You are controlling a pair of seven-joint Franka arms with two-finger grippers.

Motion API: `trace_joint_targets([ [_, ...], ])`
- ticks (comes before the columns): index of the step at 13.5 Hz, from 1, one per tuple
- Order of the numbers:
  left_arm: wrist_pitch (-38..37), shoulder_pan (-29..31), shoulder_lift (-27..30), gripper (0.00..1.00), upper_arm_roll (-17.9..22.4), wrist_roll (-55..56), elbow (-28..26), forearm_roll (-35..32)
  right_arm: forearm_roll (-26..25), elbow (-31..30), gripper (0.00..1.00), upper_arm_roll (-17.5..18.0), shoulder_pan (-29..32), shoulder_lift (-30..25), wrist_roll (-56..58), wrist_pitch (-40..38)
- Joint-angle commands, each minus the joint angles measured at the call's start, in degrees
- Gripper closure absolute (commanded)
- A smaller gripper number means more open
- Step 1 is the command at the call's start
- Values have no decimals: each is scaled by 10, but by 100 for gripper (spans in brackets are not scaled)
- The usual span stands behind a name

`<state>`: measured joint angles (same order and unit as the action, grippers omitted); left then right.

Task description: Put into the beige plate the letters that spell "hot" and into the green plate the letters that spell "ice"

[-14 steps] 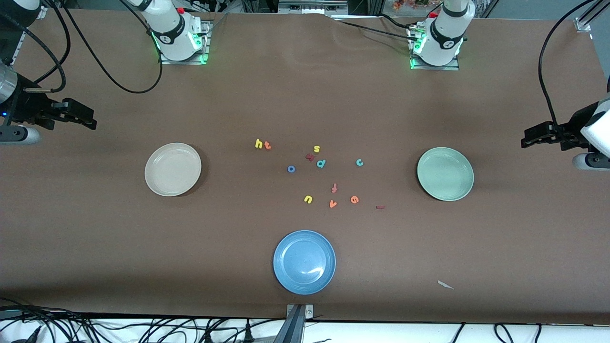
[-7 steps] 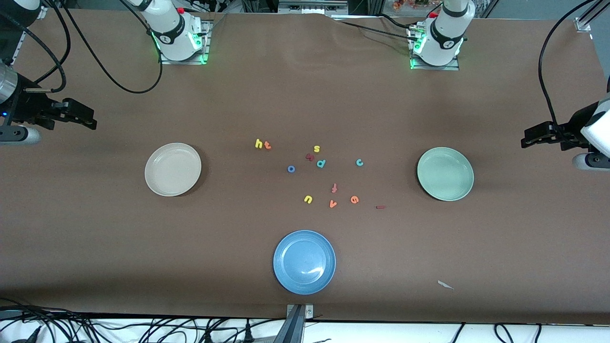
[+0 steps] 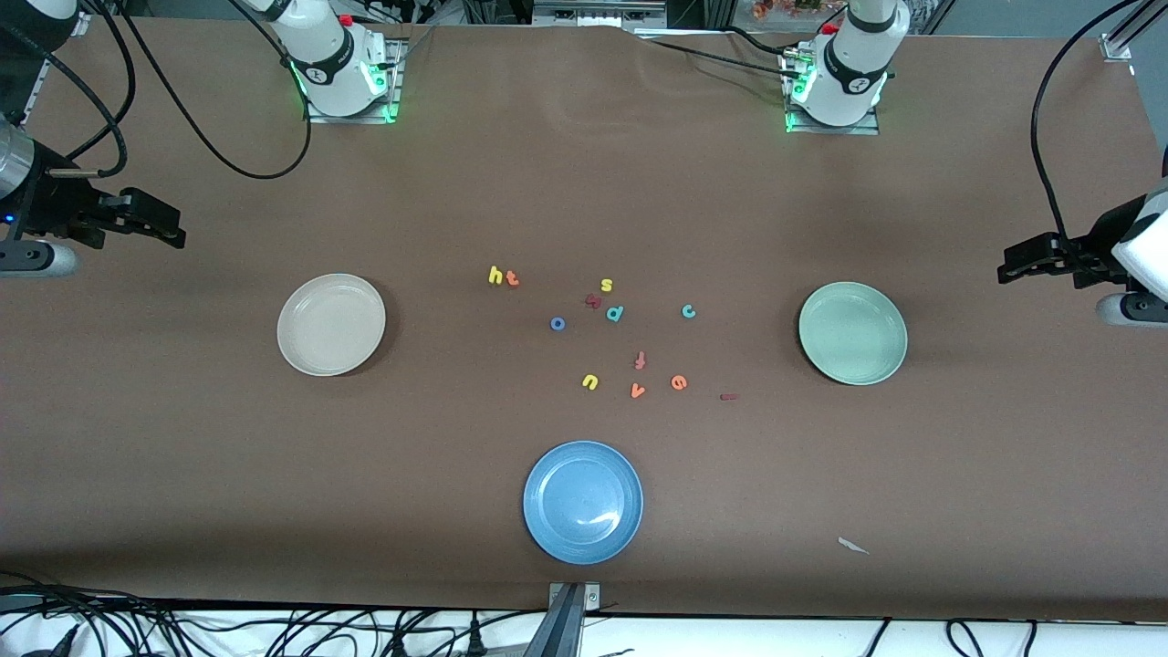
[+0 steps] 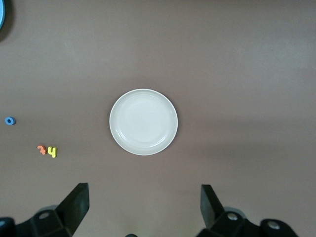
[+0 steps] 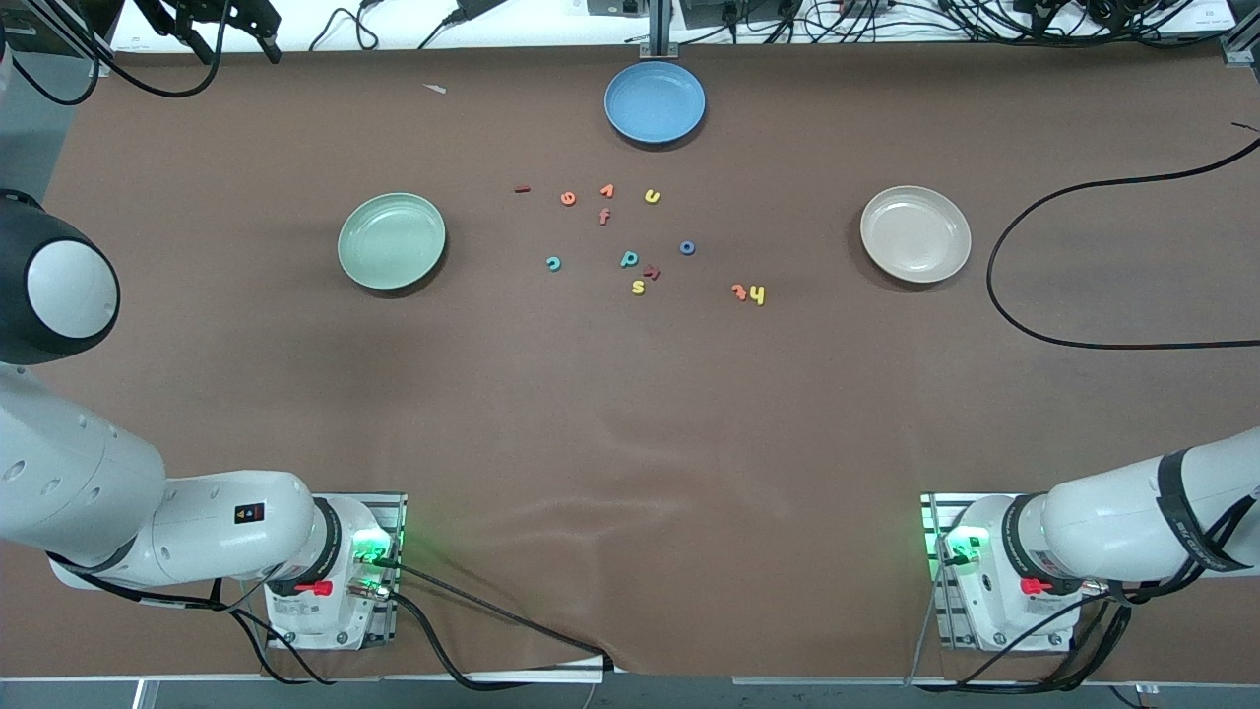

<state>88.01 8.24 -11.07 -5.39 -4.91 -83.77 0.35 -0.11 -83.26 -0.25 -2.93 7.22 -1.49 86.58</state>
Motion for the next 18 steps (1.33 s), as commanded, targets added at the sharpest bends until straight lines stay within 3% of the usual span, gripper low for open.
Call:
trace_joint_targets([
  [1, 4, 0, 15, 1, -1, -12, -16, -13, -2, 13, 0, -1, -1, 5, 3, -10],
  [18, 3, 3, 14, 0, -1, -9, -10, -12, -1, 12, 0, -3, -1, 15, 3, 6],
])
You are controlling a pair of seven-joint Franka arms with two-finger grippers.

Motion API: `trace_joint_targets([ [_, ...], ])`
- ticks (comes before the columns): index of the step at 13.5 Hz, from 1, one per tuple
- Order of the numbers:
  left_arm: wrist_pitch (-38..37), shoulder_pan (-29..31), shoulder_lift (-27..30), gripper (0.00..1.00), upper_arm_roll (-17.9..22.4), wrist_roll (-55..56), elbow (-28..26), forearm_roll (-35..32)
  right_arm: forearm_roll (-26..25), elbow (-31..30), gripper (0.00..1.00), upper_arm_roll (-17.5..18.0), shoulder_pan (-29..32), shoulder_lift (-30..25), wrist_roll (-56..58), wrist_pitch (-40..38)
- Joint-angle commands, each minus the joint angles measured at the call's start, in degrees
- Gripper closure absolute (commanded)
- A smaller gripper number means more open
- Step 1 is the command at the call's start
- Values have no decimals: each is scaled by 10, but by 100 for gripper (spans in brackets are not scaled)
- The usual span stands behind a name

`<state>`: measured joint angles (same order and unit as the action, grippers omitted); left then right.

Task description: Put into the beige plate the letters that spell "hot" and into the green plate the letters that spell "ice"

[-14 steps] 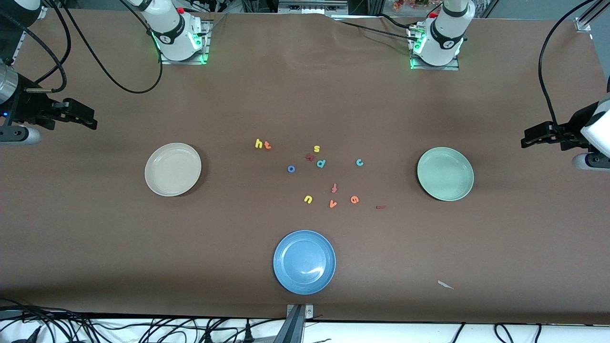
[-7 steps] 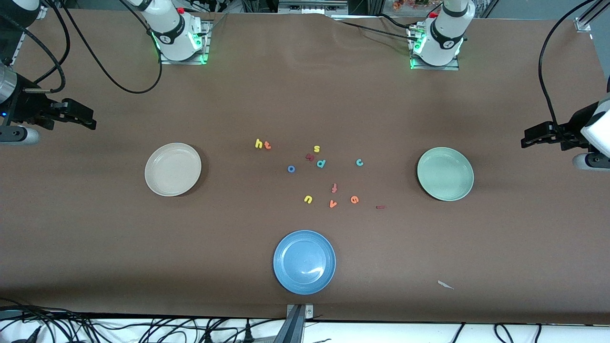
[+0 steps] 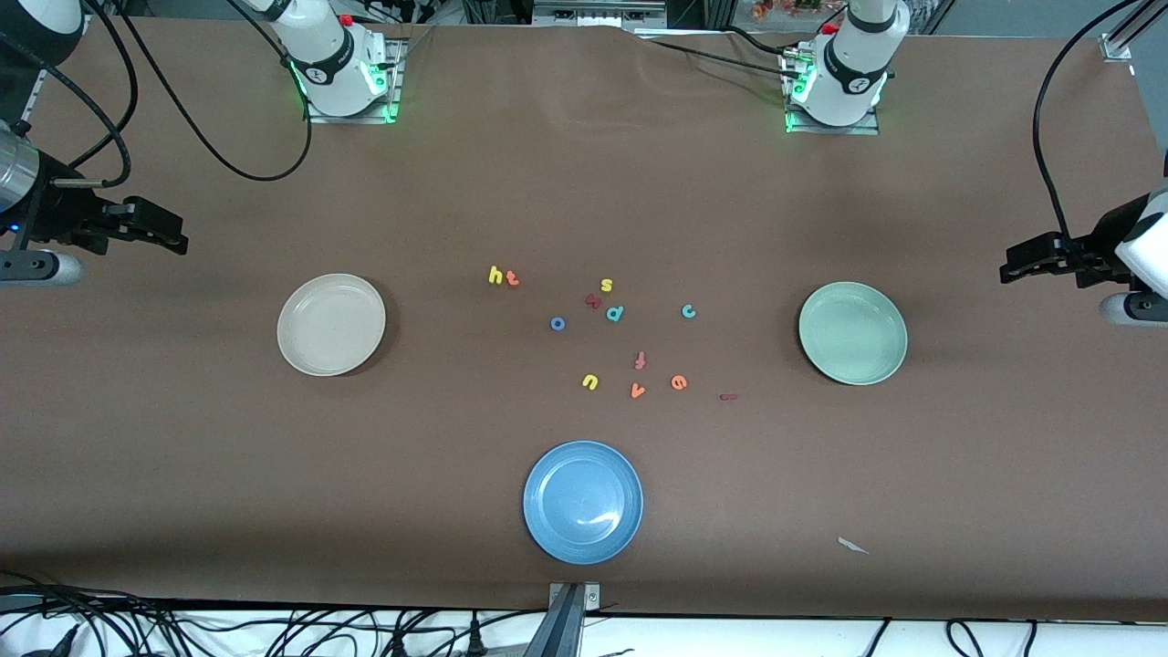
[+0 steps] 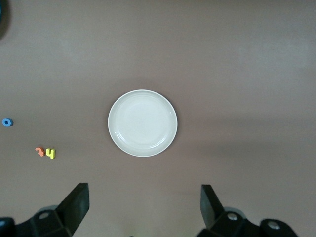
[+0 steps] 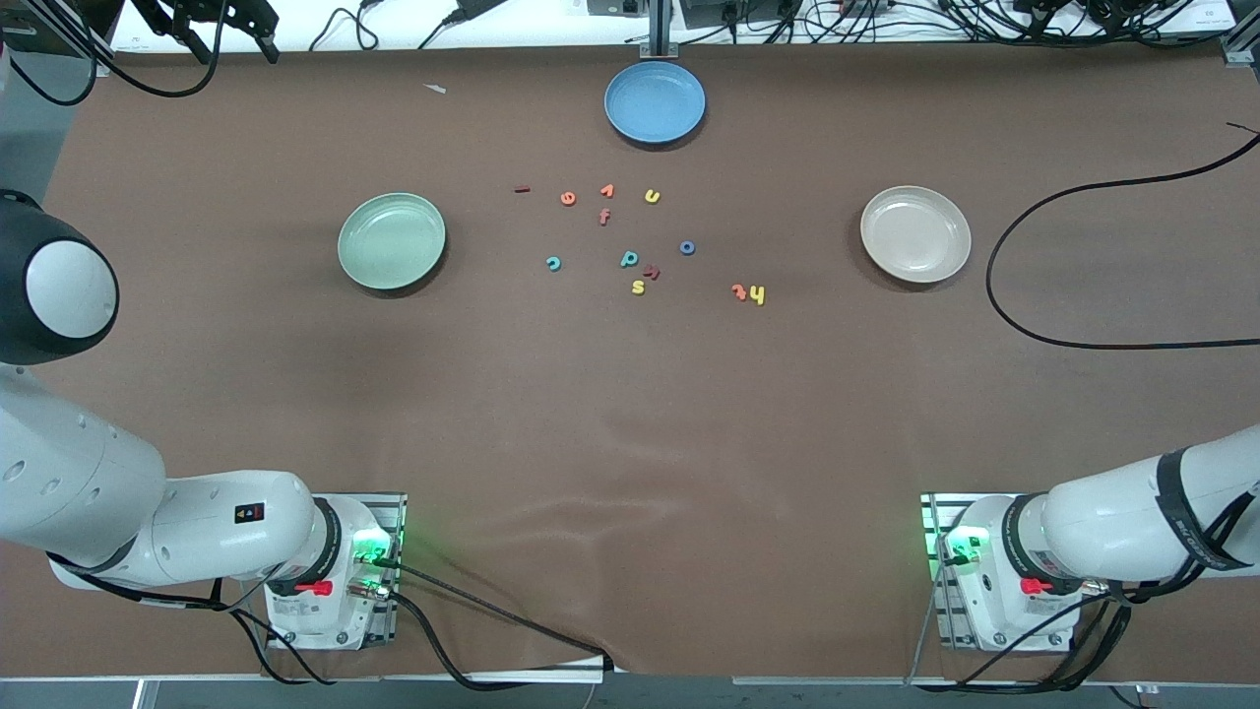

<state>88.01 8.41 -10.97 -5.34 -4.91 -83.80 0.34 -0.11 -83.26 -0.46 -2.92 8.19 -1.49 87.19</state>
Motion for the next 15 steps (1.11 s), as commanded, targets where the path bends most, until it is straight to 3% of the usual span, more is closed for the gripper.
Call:
trace_joint_targets([
  [1, 3, 1, 13, 0, 0, -9, -10, -12, -1, 12, 0, -2, 0, 5, 3, 2],
  [15, 3, 1, 9, 0, -1, -10, -11, -12, 7, 13, 0, -2, 0, 4, 3, 3],
])
